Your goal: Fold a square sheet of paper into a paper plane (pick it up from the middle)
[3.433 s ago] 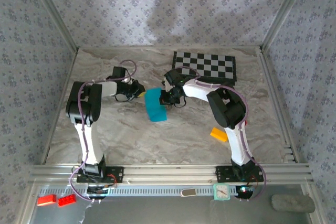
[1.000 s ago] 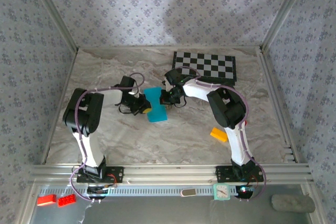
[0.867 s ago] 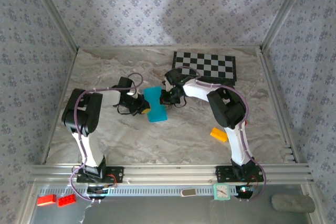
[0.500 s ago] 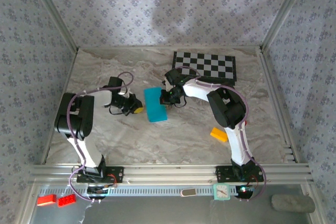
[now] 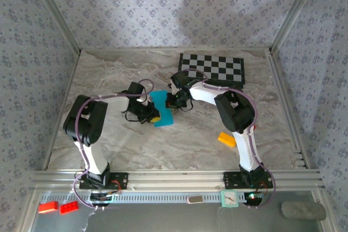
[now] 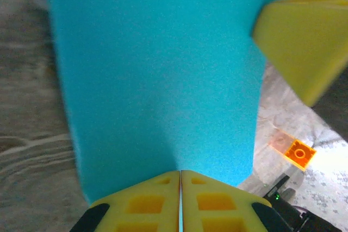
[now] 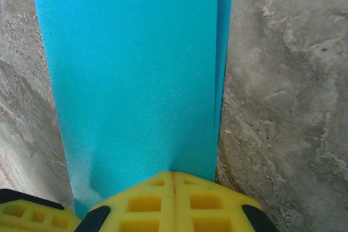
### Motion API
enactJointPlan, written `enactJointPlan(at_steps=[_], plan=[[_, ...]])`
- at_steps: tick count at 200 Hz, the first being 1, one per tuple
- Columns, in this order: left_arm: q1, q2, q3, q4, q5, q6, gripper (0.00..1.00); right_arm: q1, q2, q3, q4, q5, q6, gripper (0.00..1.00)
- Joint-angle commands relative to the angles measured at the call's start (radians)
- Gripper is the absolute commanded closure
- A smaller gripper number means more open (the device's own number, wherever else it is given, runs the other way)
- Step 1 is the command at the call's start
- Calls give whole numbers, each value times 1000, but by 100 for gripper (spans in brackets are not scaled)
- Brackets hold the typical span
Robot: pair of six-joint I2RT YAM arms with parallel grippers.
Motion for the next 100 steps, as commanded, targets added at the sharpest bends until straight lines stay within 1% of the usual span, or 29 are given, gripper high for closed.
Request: enactJointPlan(at_steps=[1,73,100], plan=[[-2,16,-26,-49,-36,40,91,-31,168,-107,-266,280,-2,97],[30,-36,-164,-6,-56,75,90,-32,168,-106,-270,286,-4,97],[38,-76,-190,-43,-74,97,89,-31,168,-104,-272,290,-4,97]])
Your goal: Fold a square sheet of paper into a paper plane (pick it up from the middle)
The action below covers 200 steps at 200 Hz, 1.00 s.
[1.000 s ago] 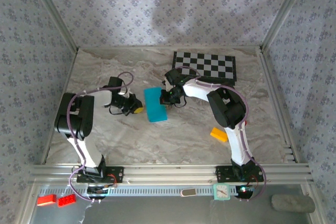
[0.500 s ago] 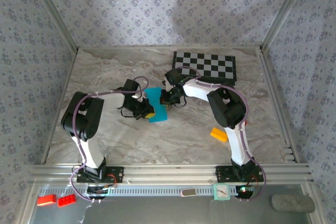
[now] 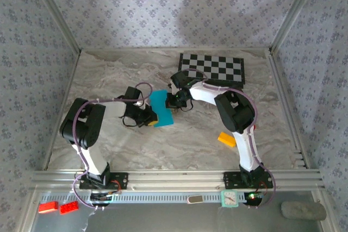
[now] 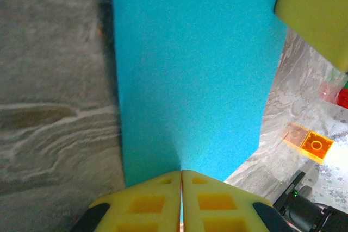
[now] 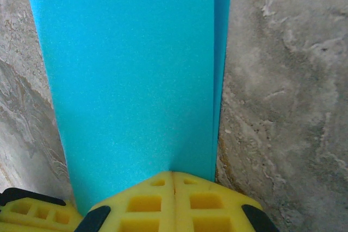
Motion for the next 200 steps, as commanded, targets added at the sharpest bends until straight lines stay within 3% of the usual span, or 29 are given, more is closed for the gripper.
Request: enactJointPlan(at_steps=[1,41,75,132,200], plan=[[15,-23,-62,-150,-73,34,90,-31,168,-104,-271,289,-3,97],[44,-115,-47,-214,-81,60,90,-30,170,-102,-271,291,-2,97],[7,-172,-3,-115,-36,-23,90,-30,169,-102,-271,291,-2,97],[-50,-61,43,-62,-46,-72,90,-30,169,-102,-272,290,-3,97],[-44,-37,-37,-196,-85,11,90,-31,169,-102,-271,291,-5,97]])
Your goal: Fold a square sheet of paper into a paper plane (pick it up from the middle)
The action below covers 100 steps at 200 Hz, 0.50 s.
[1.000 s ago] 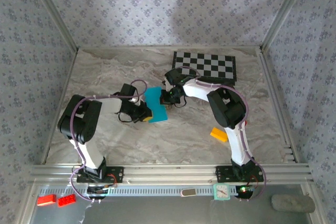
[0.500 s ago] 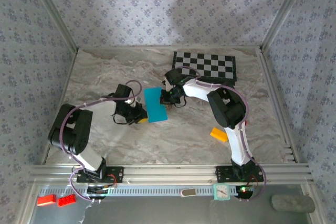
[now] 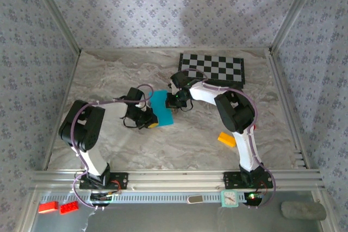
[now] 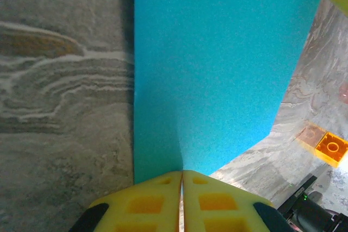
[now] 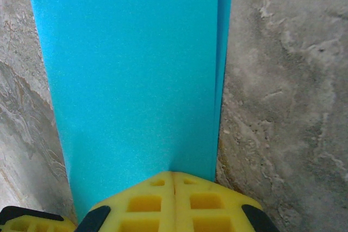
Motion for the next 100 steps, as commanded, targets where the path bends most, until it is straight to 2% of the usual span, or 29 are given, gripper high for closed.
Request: enactJointPlan(at_steps=[1,30,70,78,100], plan=[[5,-14,-55,-124,-27,52,90,-30,169,-103,-269,286,-5,97],[58,-76,-115,-164,-13,78,90,-30,170,-104,-270,286,-4,97],[124,-167,-72,-211,-7,95,90,-32,168,-105,-270,282,-1,97],[125,-180,-58,-179,15,72,89,-31,167,-105,-270,276,2,97],[119,-189,-74,84,99,-95,88,-28,147,-108,-270,239,19,97]])
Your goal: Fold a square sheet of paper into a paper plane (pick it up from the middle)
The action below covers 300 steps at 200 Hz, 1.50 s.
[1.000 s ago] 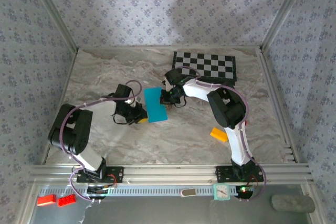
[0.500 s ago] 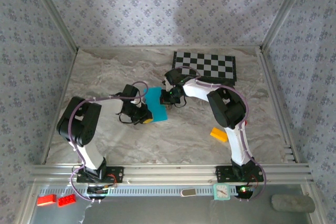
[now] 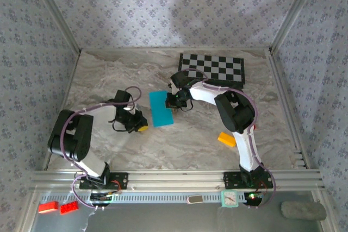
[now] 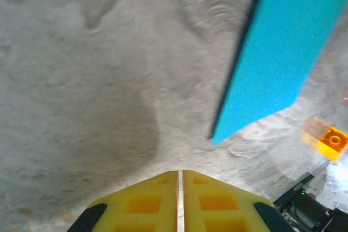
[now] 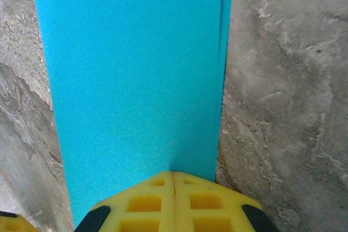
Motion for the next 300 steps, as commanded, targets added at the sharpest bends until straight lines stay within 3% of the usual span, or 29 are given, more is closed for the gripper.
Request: enactJointPlan(at_steps=[1,22,66,153,177,231,266,300], plan=[[-7,-30,14,213,84,-144,88,-28,146,-109,-270,236,19,96],[-30,14,27,353,67,-236,86,-29,120,-107,-276,208,38,96],[-52,155,129,396,-1,-265,86,-44,72,-108,-263,120,85,97],[-61,282,193,127,-95,-111,89,-50,-9,-108,-177,43,103,96],[-61,295,217,107,-83,-90,89,-56,-70,-118,-104,-5,103,91],[-76,225,279,155,-19,-161,84,-79,-213,-209,8,-31,139,67],[-77,229,308,188,-20,-189,77,-95,-270,-277,73,-23,184,63],[-87,295,378,209,25,-199,76,-100,-287,-334,105,-34,201,60]])
